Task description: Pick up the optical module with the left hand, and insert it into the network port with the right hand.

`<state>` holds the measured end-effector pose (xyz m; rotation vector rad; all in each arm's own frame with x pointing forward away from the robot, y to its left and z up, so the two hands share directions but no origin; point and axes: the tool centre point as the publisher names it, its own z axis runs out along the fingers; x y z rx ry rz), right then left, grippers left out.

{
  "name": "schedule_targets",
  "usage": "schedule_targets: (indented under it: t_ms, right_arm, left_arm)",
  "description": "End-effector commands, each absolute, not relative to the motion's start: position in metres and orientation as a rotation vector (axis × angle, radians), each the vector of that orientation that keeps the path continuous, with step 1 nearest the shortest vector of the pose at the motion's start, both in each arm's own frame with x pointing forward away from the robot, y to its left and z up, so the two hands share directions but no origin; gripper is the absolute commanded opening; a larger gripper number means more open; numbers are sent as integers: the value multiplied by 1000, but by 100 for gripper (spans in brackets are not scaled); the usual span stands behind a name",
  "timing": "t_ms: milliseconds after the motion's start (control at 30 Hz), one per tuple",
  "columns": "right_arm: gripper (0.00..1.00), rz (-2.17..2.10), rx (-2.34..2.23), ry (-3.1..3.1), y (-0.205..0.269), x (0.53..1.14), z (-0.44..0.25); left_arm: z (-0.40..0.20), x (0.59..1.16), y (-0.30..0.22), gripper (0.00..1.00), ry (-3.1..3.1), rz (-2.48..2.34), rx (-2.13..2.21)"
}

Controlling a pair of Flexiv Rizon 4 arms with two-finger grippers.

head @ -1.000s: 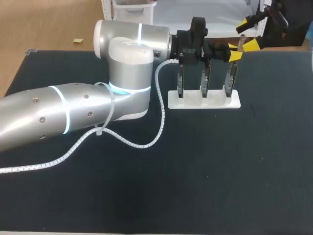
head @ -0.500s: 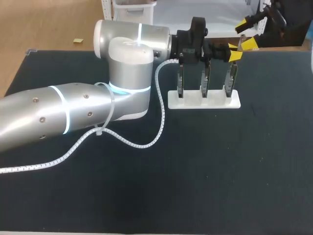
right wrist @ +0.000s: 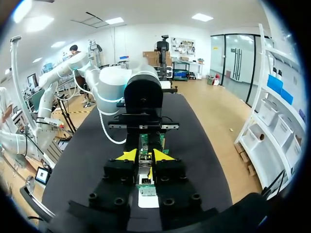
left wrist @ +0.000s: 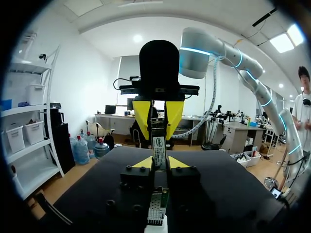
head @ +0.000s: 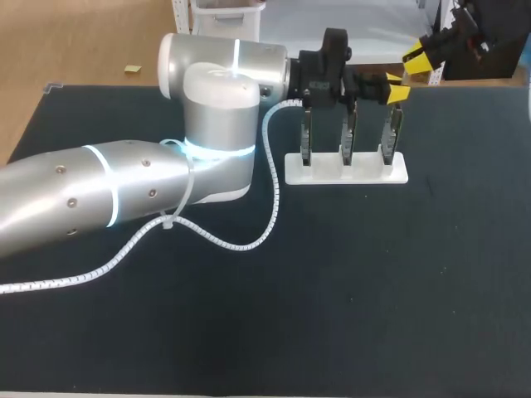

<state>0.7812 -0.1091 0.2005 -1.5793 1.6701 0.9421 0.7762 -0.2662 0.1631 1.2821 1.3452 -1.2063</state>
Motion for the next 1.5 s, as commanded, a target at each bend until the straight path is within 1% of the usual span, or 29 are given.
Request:
schedule_targets:
  t_ms: [33, 267, 300, 333, 667, 1000, 1300, 1500]
  right_arm:
    - [0, 932, -1577, 1674, -109, 783, 200]
    - [0, 927, -1582, 1673, -108, 784, 200]
    - [0, 927, -1582, 1673, -108, 784, 200]
    - [0, 926, -1582, 1673, -108, 784, 200]
    - [0, 923, -1582, 1672, -107, 784, 200]
    - [0, 914, -1578, 1672, -109, 785, 201]
    - [0, 907, -1572, 1672, -111, 786, 201]
    - [0, 907, -1575, 1672, -112, 785, 201]
  left_arm:
    - [163, 776, -269, 0, 1344, -1212, 1291]
    - [163, 776, -269, 0, 1344, -1212, 1291]
    - [163, 776, -269, 47, 1344, -1212, 1291]
    - [163, 776, -269, 100, 1344, -1212, 1291]
    - [163, 776, -269, 100, 1344, -1212, 1291]
    - [163, 771, -265, 100, 1443, -1070, 1401]
    - [159, 772, -250, 100, 1500, -1037, 1405]
    - [153, 779, -242, 100, 1548, -1020, 1546]
